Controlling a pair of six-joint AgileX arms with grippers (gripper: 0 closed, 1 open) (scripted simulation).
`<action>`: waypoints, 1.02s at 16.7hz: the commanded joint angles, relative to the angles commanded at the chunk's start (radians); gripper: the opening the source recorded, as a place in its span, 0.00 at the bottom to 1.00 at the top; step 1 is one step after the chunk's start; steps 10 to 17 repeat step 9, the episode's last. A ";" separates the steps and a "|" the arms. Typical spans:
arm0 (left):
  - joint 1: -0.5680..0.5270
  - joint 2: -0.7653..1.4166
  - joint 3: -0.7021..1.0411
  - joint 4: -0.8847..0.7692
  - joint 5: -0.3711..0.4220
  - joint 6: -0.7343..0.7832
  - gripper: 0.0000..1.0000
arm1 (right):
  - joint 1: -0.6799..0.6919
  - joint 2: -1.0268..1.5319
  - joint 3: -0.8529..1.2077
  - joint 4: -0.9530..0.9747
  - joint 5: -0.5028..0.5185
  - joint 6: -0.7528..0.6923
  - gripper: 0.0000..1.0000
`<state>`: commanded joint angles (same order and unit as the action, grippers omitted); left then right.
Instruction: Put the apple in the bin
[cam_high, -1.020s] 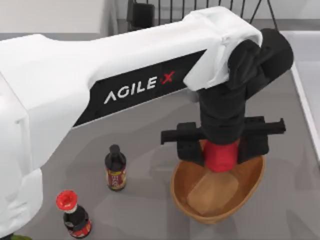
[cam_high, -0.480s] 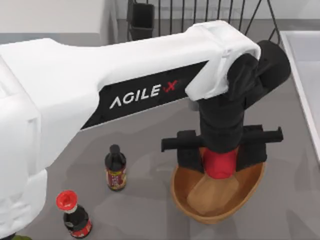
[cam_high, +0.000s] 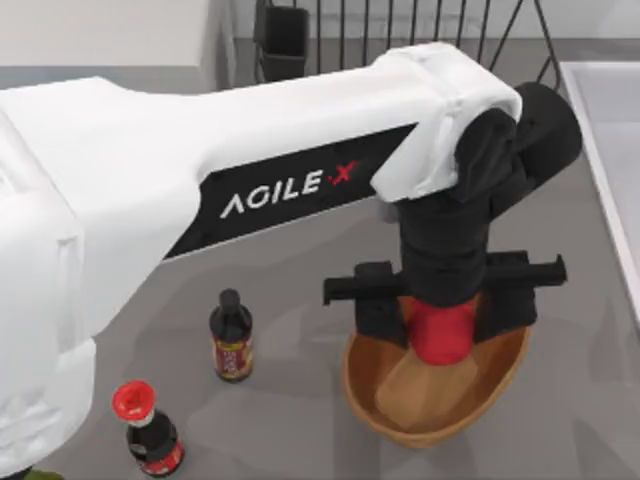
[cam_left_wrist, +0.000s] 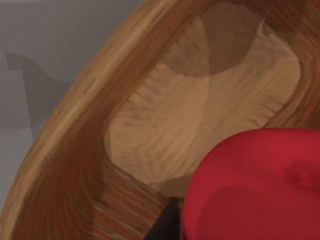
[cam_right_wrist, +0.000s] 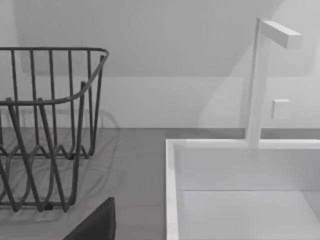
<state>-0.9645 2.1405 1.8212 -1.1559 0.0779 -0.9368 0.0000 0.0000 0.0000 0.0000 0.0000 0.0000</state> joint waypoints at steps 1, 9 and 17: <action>0.000 0.000 0.000 0.000 0.000 0.000 0.83 | 0.000 0.000 0.000 0.000 0.000 0.000 1.00; 0.000 0.000 0.000 0.000 0.000 0.000 1.00 | 0.000 0.000 0.000 0.000 0.000 0.000 1.00; 0.000 0.000 0.000 0.000 0.000 0.000 1.00 | 0.000 0.000 0.000 0.000 0.000 0.000 1.00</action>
